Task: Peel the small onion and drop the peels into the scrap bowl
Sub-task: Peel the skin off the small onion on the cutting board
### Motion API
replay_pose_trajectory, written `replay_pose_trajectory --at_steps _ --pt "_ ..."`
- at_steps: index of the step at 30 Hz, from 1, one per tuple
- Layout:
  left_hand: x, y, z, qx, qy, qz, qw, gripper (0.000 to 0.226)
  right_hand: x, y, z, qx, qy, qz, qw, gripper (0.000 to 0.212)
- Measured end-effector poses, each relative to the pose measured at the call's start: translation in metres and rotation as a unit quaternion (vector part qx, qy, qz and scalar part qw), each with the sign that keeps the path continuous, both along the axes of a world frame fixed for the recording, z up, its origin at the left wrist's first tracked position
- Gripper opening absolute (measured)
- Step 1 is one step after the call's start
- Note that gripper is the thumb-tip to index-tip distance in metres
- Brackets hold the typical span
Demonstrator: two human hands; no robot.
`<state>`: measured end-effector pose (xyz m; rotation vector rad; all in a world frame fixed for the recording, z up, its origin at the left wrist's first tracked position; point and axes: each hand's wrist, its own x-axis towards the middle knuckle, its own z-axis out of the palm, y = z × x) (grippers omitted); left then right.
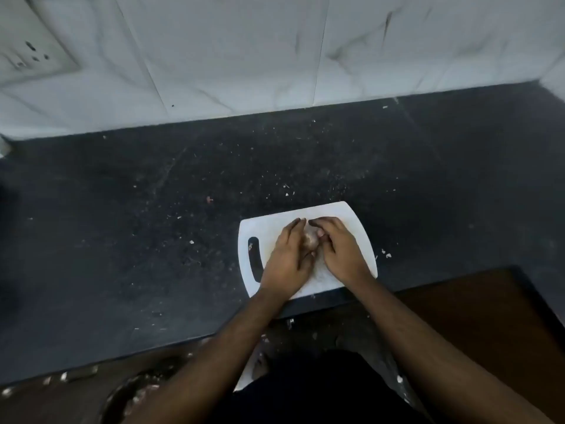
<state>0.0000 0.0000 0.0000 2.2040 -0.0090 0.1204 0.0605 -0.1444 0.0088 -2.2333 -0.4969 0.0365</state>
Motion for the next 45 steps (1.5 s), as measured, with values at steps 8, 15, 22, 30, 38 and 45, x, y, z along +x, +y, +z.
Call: replay_pose_trajectory --at_steps 8,15,22,30,38,45 --pt "0.011 -0.010 -0.012 -0.101 0.035 0.121 0.987 0.073 0.002 -0.012 -0.021 0.019 0.041 0.041 0.998 0.039" --pt "0.002 -0.009 -0.008 -0.110 -0.002 0.153 0.982 0.040 -0.003 -0.019 -0.025 0.092 0.058 0.038 0.993 0.038" --pt "0.002 -0.014 -0.010 -0.097 -0.034 0.159 0.982 0.033 -0.002 -0.022 -0.027 0.121 0.052 0.066 0.989 0.039" --pt "-0.004 -0.017 -0.021 -0.086 -0.053 0.172 0.980 0.032 -0.005 -0.021 -0.029 0.146 0.031 0.052 0.987 0.023" --pt "-0.004 -0.012 -0.025 -0.015 -0.041 0.141 0.989 0.040 -0.009 -0.019 -0.034 0.139 -0.032 0.044 0.989 0.011" --pt "0.000 -0.009 -0.030 0.029 -0.030 0.123 0.992 0.047 -0.005 -0.020 -0.042 0.075 -0.073 0.049 0.993 0.007"
